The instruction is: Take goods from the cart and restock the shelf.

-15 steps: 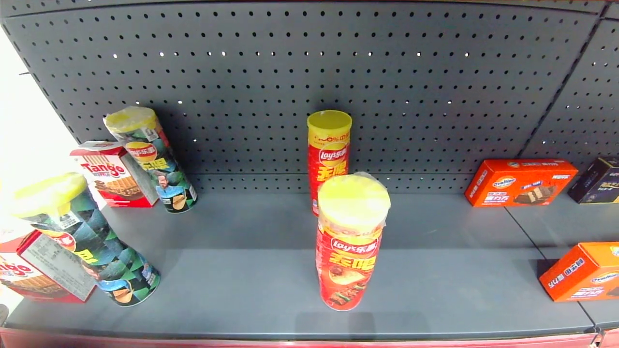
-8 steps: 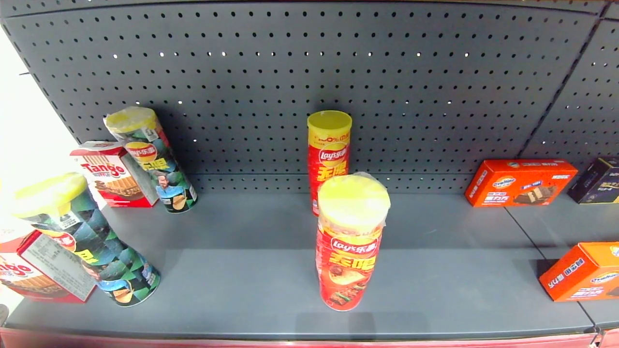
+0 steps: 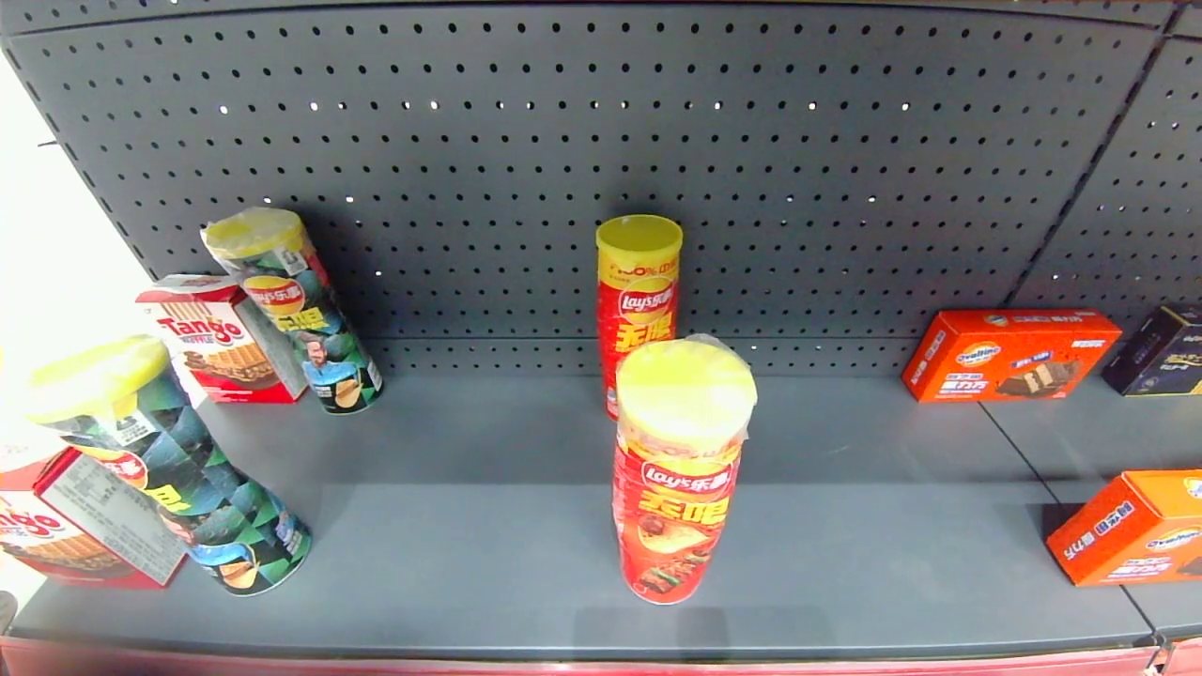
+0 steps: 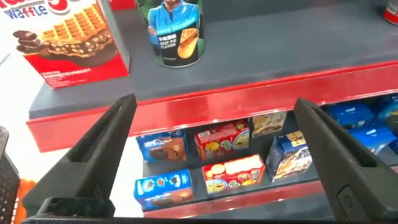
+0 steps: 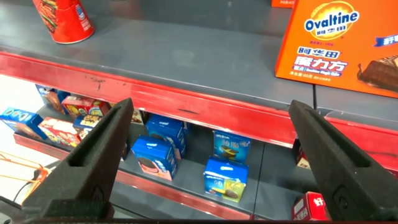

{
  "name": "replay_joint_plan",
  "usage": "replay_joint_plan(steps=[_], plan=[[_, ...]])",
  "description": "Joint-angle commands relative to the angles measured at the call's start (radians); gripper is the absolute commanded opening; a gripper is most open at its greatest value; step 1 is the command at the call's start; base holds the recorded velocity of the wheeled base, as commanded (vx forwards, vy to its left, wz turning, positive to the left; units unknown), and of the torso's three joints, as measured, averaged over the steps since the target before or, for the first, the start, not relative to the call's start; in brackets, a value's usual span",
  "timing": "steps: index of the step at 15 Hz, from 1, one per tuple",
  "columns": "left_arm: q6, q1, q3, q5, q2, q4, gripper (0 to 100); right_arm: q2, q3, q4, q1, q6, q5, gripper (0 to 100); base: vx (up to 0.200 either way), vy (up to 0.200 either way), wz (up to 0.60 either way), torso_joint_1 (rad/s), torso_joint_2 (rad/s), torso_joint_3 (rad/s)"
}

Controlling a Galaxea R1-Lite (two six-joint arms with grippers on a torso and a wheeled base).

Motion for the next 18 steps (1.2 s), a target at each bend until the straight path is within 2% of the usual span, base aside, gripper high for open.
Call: replay_joint_plan(steps=[1, 2, 3, 4, 9, 13, 14, 15, 16, 17, 18], plan=[[0.001, 0.0, 0.0, 0.0, 0.0, 0.0, 100, 0.001, 0.0, 0.0, 0.0, 0.0, 0.0, 100, 0.0, 0.0, 0.0, 0.0, 0.0, 0.0], [-0.001, 0.0, 0.0, 0.029, 0.0, 0.0, 100, 0.001, 0.0, 0.0, 0.0, 0.0, 0.0, 100, 0.0, 0.0, 0.0, 0.0, 0.0, 0.0], [-0.001, 0.0, 0.0, 0.109, 0.0, -0.002, 100, 0.001, 0.0, 0.0, 0.0, 0.0, 0.0, 100, 0.0, 0.0, 0.0, 0.0, 0.0, 0.0], [-0.005, 0.002, 0.0, 0.13, 0.0, -0.002, 100, 0.001, 0.0, 0.0, 0.0, 0.0, 0.0, 100, 0.0, 0.0, 0.0, 0.0, 0.0, 0.0], [-0.008, -0.006, 0.0, 0.112, 0.011, 0.001, 100, 0.001, 0.0, 0.0, 0.0, 0.0, -0.001, 100, 0.0, 0.0, 0.0, 0.0, 0.0, 0.0], [-0.007, -0.003, 0.0, 0.112, 0.01, 0.001, 100, 0.001, 0.0, 0.0, 0.066, 0.001, -0.015, 100, 0.0, 0.0, 0.0, 0.0, 0.0, 0.0], [-0.008, -0.006, 0.0, 0.109, 0.014, 0.005, 100, 0.038, 0.0, -0.005, 0.045, 0.0, -0.038, 100, 0.0, 0.0, 0.0, 0.0, 0.0, 0.0], [-0.007, -0.008, 0.0, 0.109, 0.014, 0.005, 100, 0.109, -0.078, -0.014, 0.019, 0.035, -0.055, 100, 0.0, 0.0, 0.0, 0.0, 0.0, 0.0], [-0.008, -0.004, 0.0, 0.11, 0.01, 0.005, 100, 0.305, -0.262, -0.014, -0.03, 0.178, -0.069, 100, 0.0, 0.0, 0.0, 0.0, 0.0, 0.0], [-0.008, -0.001, 0.0, 0.11, 0.008, 0.003, 100, 0.438, -0.383, -0.014, -0.058, 0.271, -0.059, 100, 0.0, 0.0, 0.0, 0.0, 0.0, 0.0], [-0.007, -0.001, 0.0, 0.115, 0.008, 0.0, 100, 0.486, -0.446, -0.006, -0.052, 0.242, -0.038, 100, 0.0, 0.0, 0.0, 0.0, 0.0, 0.0]])
